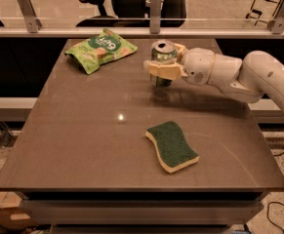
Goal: Pick green can
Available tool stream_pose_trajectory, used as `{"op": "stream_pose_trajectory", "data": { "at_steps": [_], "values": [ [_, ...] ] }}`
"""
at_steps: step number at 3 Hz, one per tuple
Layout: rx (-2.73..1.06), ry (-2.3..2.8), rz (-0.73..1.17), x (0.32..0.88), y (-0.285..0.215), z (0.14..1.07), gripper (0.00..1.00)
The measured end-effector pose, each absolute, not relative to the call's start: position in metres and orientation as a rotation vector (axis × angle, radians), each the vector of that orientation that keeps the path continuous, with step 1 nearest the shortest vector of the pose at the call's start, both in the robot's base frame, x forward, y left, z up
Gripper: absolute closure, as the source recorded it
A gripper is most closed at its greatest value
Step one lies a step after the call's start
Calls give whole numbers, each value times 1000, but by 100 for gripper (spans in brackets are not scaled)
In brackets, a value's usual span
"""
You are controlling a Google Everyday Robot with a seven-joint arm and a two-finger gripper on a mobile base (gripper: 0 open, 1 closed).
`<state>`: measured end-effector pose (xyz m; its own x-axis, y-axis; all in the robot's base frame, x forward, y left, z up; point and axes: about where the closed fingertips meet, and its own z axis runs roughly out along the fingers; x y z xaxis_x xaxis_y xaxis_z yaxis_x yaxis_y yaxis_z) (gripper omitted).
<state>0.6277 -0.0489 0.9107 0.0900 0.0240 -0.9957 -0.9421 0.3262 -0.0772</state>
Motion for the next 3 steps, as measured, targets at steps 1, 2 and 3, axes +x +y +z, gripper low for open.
{"op": "stream_pose_trajectory", "data": {
  "at_steps": [1,2,3],
  "values": [
    [-1016,1248,896,628,-56,929,100],
    [-1052,1266,891,625,-66,948,100],
    [-1071,1305,884,612,-81,967,100]
  ]
}}
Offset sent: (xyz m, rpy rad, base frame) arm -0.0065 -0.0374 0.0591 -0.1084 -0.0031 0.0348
